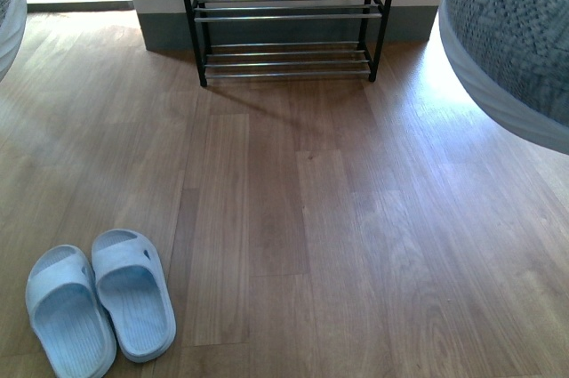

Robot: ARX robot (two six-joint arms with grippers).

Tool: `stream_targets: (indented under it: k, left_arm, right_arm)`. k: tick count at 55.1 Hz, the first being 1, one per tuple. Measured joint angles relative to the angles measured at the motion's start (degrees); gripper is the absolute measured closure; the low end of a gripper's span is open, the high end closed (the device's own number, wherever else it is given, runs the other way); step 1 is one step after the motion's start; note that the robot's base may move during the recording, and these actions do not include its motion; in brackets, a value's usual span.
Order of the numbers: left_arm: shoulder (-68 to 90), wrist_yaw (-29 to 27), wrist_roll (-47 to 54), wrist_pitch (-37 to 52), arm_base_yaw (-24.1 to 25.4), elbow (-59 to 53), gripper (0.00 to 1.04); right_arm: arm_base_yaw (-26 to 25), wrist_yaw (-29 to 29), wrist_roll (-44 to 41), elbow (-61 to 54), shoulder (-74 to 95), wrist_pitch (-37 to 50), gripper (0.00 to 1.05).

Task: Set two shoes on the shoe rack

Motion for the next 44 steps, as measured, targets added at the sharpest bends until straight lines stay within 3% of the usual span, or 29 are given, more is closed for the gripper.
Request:
stream_targets:
  k: [44]
  left_arm:
    - [-0.1, 0.4, 0.0, 0.0, -0.1, 0.0, 1.03]
  right_arm:
    - [0.3, 0.9, -0.1, -0.7, 0.2, -0.3, 1.03]
